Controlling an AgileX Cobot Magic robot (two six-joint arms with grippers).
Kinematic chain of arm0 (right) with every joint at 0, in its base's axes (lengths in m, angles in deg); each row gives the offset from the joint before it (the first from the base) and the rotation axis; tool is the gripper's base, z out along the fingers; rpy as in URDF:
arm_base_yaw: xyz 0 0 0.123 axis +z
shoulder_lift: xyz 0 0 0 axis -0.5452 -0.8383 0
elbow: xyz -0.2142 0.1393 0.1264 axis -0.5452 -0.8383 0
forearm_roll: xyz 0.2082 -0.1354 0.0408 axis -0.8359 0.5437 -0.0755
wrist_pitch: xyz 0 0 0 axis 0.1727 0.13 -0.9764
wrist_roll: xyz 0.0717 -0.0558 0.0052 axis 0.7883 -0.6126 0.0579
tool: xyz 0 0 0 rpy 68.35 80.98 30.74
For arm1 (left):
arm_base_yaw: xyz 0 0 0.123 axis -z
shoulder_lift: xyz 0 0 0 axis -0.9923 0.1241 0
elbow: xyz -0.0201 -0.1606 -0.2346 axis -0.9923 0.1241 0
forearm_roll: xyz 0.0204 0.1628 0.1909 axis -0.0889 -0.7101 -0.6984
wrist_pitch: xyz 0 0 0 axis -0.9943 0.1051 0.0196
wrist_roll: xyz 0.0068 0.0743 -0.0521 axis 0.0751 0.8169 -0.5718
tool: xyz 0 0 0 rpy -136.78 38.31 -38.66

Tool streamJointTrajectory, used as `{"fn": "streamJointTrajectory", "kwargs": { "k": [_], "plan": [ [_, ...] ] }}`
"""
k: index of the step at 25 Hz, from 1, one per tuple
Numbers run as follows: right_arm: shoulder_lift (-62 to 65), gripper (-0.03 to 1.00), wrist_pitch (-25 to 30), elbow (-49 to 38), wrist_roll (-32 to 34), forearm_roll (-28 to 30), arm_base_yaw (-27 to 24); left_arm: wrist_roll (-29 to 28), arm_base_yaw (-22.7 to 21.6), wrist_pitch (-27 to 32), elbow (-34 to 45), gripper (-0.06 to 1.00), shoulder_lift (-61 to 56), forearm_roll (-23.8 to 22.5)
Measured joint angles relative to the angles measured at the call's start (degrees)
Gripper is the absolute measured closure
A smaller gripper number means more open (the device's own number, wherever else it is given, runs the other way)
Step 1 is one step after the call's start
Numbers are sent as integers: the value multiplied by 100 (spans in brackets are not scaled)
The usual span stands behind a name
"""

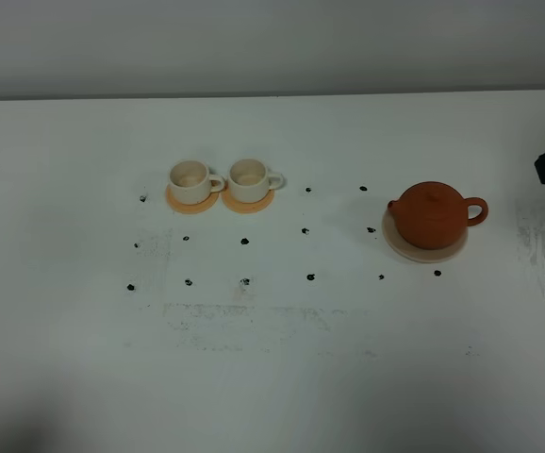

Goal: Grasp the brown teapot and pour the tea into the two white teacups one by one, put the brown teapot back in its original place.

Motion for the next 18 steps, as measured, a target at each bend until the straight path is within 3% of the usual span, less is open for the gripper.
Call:
{"fn": "streamJointTrajectory", "kwargs": {
  "k": [7,18],
  "plan": [
    [-11,48,-699,-349,-10,126,0,-7,-49,0,0,73,0,0],
    [-347,48,-929,-354,-4,127,0,-7,-1009,0,0,73,0,-5]
  ]
}}
